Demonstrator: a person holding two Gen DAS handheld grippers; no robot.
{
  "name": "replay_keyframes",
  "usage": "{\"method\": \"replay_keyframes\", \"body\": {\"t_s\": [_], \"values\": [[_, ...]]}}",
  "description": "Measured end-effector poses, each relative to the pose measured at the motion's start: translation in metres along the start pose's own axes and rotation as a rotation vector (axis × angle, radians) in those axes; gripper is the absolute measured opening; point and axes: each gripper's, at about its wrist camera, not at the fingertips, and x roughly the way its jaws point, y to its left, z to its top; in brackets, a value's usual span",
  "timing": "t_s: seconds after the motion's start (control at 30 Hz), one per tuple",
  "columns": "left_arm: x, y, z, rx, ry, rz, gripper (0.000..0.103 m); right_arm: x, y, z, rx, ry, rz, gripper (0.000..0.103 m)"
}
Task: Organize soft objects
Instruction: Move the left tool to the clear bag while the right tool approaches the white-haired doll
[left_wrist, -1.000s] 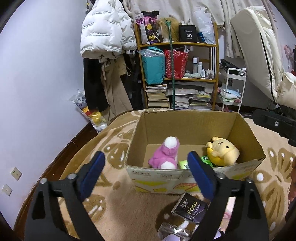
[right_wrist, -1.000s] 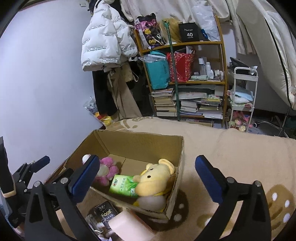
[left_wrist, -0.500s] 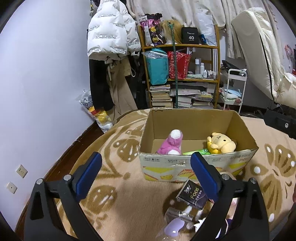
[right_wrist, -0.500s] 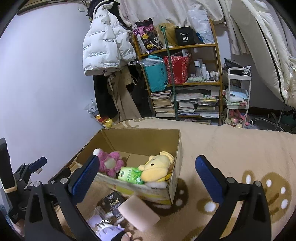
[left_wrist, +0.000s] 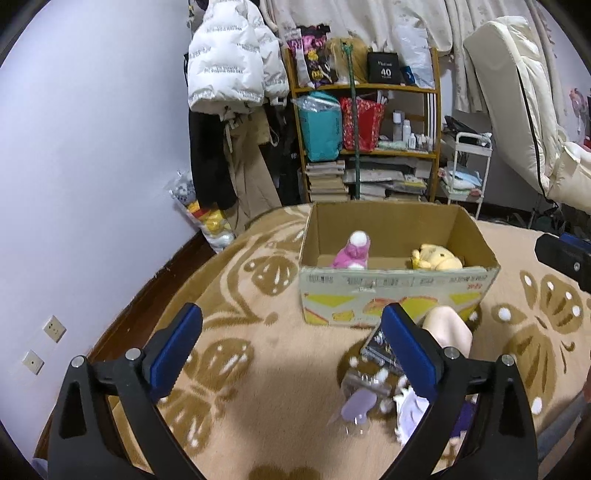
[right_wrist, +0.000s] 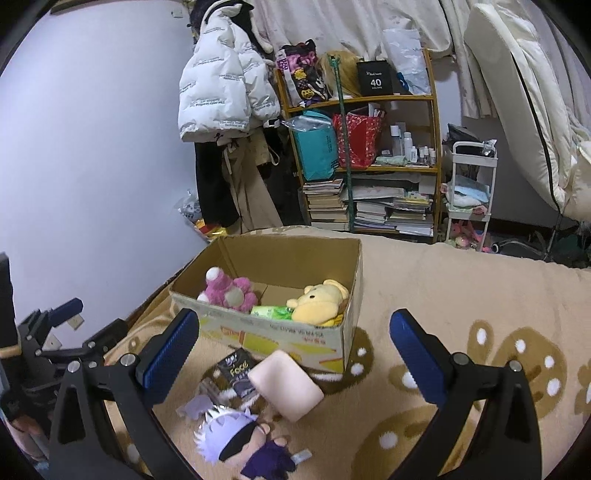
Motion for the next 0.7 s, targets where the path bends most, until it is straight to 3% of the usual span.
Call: {"method": "replay_keyframes", "body": {"t_s": [0.33, 0.7], "values": [[-0.015, 0.013, -0.009, -0.022, 0.063, -0.005, 0.097, -0.019, 0.008, -0.018, -0.001, 0.026, 0.004, 0.103], [0.009, 0.024, -0.016, -0.070, 0.182, -0.012, 0.097, -0.004, 0.019, -0.033, -0.058, 0.092, -0.031, 0.103]]}}
